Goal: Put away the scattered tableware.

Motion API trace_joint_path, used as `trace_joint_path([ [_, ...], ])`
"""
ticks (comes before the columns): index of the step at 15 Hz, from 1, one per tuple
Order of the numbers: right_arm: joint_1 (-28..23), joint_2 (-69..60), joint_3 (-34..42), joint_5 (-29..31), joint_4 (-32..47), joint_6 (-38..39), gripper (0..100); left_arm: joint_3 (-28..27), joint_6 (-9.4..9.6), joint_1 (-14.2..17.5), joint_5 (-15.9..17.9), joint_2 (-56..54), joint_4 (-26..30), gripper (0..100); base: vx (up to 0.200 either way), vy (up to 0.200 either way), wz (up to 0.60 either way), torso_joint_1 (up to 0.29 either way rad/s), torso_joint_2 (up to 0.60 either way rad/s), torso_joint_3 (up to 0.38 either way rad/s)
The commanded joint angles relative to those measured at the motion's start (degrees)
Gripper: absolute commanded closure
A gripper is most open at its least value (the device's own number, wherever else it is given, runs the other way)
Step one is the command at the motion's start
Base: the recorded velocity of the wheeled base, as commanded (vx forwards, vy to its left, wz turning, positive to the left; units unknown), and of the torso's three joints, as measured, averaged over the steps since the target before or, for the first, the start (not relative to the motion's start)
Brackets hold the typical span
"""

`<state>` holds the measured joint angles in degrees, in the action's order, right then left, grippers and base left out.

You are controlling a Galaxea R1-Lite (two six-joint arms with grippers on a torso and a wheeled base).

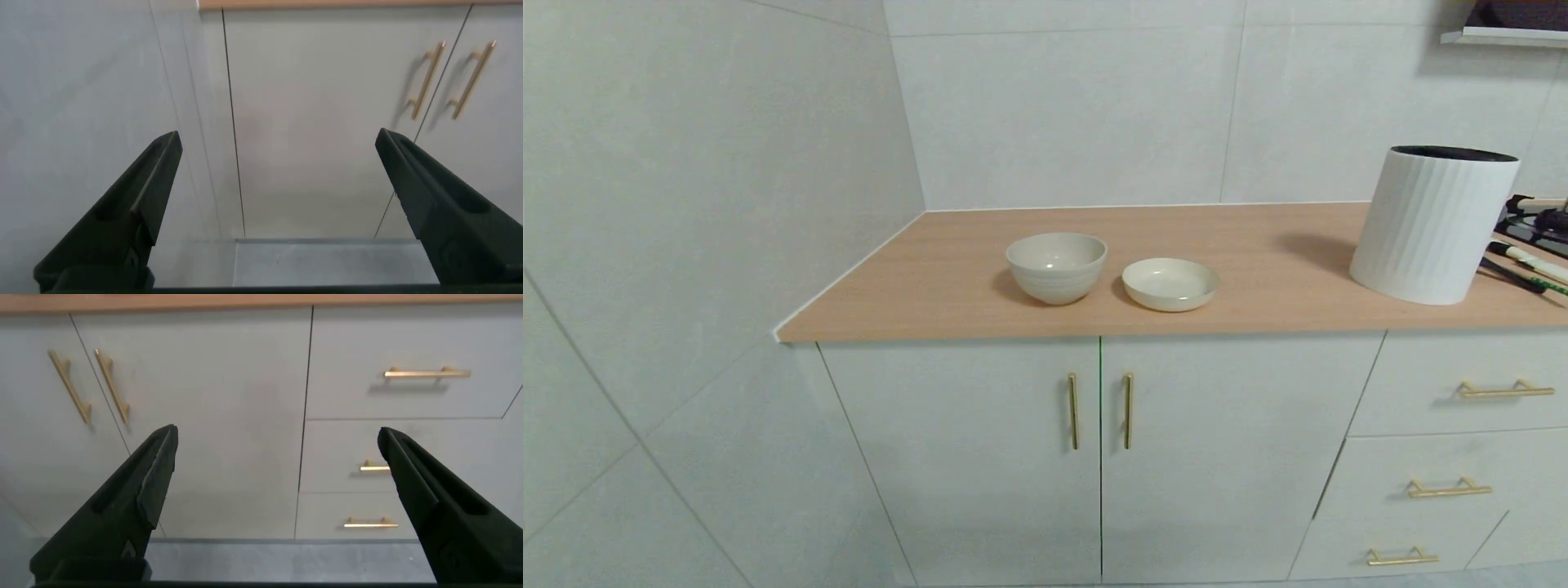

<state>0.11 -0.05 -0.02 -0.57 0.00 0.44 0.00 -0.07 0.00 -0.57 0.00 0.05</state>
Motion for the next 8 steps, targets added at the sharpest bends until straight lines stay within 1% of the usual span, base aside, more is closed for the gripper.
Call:
trace_joint_path([
  [1, 0.07, 0.05, -0.06, -0.04, 0.00, 0.00, 0, 0.00, -0.01, 0.00, -0.04, 0.00, 0.04, 0, 0.000, 0.000, 0.00, -0.183, 0.48, 0.295],
  [4, 0.07, 0.05, -0.06, -0.04, 0.00, 0.00, 0, 0.00, -0.01, 0.00, -0.04, 0.00, -0.05, 0, 0.000, 0.000, 0.00, -0.168, 0.46, 0.300],
  [8, 0.07, 0.05, 0.02, -0.04, 0.00, 0.00, 0, 0.00, -0.01, 0.00, -0.04, 0.00, 0.04, 0, 0.000, 0.000, 0.00, -0.137, 0.46, 0.309],
])
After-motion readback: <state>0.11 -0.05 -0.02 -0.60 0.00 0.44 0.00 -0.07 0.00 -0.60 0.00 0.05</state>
